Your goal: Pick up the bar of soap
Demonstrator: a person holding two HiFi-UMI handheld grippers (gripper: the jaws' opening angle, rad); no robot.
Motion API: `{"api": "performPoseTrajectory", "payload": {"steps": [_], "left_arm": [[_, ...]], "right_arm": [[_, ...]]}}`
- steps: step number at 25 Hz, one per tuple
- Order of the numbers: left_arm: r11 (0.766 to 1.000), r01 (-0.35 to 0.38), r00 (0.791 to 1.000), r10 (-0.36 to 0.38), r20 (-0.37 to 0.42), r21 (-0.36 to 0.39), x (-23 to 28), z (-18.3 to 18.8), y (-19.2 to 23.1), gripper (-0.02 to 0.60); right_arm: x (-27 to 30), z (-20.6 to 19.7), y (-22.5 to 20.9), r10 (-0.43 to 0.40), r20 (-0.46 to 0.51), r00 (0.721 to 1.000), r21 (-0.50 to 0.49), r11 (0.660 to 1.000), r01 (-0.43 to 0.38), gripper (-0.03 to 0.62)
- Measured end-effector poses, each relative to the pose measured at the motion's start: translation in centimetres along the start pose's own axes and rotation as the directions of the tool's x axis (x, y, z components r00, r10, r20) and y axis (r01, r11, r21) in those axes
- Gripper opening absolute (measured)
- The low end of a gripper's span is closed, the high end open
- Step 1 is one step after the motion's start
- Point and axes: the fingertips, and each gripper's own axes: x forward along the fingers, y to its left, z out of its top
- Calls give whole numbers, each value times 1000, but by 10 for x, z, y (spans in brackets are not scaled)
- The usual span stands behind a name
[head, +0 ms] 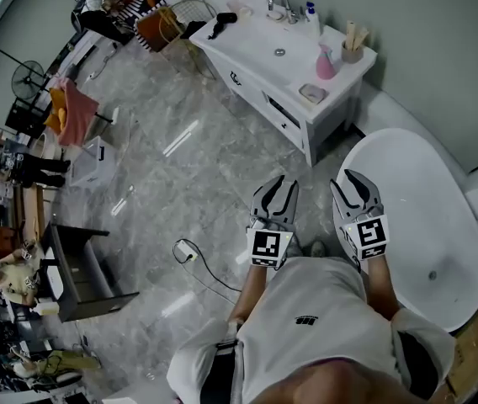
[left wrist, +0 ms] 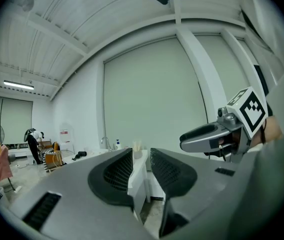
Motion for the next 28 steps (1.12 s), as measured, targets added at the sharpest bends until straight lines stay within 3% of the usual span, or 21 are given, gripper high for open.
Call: {"api": "performPoseTrajectory", "payload": {"steps": [16,28], "left_arm": [[999,39,999,-39,24,-3,73,-3,56,126],[997,72,997,-71,35,-13,114,-8,128,126]], "right_arm": [[75,11,-38,-46,-22,999,-21,999,46,166],[153,26,-39,-73,-38,997,-27,997,72,166]]}}
